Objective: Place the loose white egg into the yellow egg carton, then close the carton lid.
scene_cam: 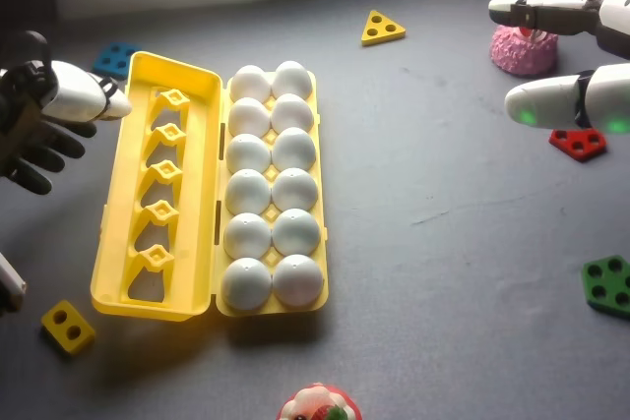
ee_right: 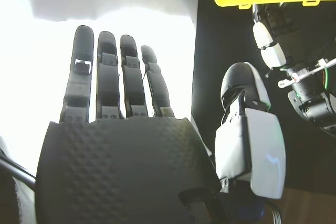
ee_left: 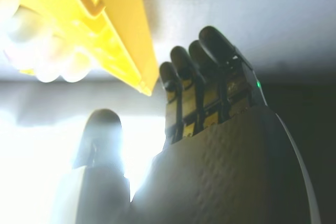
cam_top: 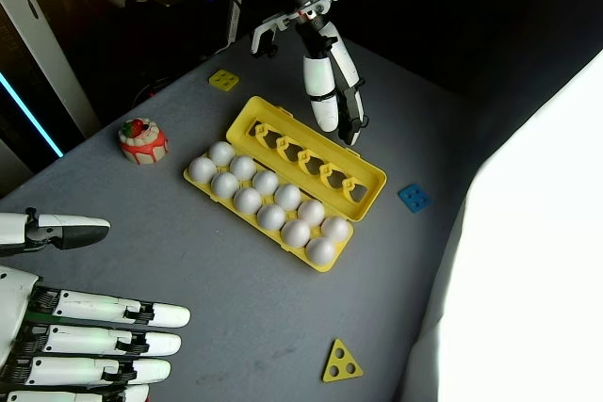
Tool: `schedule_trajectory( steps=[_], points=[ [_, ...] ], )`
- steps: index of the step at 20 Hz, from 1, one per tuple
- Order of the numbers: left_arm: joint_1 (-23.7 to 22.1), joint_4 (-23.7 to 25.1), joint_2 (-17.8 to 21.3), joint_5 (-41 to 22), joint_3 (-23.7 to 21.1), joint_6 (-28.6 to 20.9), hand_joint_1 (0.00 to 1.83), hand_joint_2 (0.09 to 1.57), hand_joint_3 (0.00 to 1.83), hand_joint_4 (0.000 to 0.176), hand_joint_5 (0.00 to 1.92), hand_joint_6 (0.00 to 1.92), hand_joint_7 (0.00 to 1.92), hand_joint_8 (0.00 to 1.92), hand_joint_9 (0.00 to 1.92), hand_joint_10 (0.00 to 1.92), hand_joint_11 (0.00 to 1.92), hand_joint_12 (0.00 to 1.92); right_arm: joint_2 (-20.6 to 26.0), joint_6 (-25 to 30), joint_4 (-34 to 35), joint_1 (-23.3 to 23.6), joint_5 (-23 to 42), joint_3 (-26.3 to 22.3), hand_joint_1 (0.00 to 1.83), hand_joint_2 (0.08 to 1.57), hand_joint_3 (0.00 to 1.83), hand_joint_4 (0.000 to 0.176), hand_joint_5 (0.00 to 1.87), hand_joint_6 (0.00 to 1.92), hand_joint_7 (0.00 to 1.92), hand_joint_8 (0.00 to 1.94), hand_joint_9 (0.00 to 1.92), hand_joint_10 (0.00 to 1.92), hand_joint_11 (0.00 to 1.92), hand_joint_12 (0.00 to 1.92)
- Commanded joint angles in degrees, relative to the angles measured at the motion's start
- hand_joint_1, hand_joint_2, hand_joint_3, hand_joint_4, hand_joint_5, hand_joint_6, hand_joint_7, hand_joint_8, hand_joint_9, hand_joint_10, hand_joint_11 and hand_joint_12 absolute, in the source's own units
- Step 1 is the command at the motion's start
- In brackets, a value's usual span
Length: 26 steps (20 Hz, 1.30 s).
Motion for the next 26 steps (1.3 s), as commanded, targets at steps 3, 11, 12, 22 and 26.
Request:
schedule_trajectory(
  steps=[3,11,12,22,26],
  points=[
    [1.1,2.4,-0.7,0.5,-0.8,-3.8,0.25,1.38,0.00,0.002,0.23,0.40,0.29,0.40,0.03,0.98,0.00,1.59,1.0,0.7,-1.3,1.4,6.4,-1.7,0.13,1.16,0.00,0.000,0.17,0.00,0.24,0.00,0.21,0.00,0.00,0.83],
    [2.4,1.7,-1.8,0.7,-2.1,-8.3,0.24,1.38,0.00,0.008,0.23,0.39,0.29,0.40,0.02,0.99,0.00,1.58,1.5,0.6,-3.2,1.6,6.8,-4.1,0.15,1.16,0.00,0.000,0.18,0.01,0.26,0.01,0.25,0.01,0.00,0.88],
    [2.1,1.7,-1.8,1.0,-2.0,-8.6,0.24,1.38,0.00,0.008,0.23,0.39,0.29,0.40,0.02,0.99,0.00,1.58,1.5,0.5,-3.2,1.5,6.9,-4.3,0.15,1.16,0.00,0.000,0.18,0.01,0.26,0.01,0.25,0.01,0.00,0.88],
    [-6.7,1.9,-2.4,-0.1,-2.9,-7.4,0.23,1.38,0.00,0.013,0.25,0.31,0.34,0.18,0.02,0.92,0.00,1.52,1.5,0.2,-2.3,1.4,9.0,-4.5,0.13,1.16,0.00,0.000,0.18,0.01,0.25,0.00,0.25,0.01,0.00,0.88],
    [-10.2,1.8,-2.4,-1.4,-5.4,-6.1,0.24,1.38,0.00,0.005,0.25,0.31,0.35,0.18,0.02,0.94,0.00,1.55,1.5,0.1,-2.3,1.4,9.1,-4.1,0.12,1.16,0.00,0.000,0.17,0.00,0.24,0.00,0.23,0.00,0.00,0.91]
  ],
)
